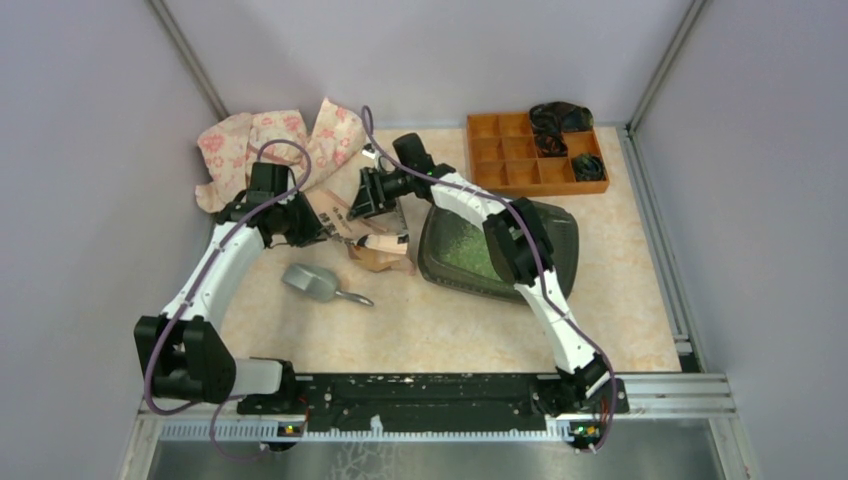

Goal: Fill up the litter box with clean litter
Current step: Open the cat litter bag at the center of the board.

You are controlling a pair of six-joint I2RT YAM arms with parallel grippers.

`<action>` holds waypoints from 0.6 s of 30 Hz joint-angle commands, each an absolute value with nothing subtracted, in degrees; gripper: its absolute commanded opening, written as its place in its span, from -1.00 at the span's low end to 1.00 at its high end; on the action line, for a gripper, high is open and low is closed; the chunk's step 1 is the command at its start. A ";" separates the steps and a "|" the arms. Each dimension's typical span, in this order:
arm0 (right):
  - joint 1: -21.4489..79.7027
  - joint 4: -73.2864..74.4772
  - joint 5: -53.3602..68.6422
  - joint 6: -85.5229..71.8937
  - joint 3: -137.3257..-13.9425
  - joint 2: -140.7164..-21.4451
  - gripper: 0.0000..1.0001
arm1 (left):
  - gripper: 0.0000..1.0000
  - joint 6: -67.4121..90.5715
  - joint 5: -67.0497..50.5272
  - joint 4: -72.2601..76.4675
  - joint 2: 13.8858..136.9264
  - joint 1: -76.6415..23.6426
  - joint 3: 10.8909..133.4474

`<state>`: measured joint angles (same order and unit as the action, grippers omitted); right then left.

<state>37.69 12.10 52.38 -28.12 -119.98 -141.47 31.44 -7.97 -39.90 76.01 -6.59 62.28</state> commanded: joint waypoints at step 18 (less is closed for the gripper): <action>39.73 -3.09 66.47 -33.50 -112.33 -132.25 -0.87 | -0.55 29.72 -8.27 -40.16 76.55 -5.10 66.73</action>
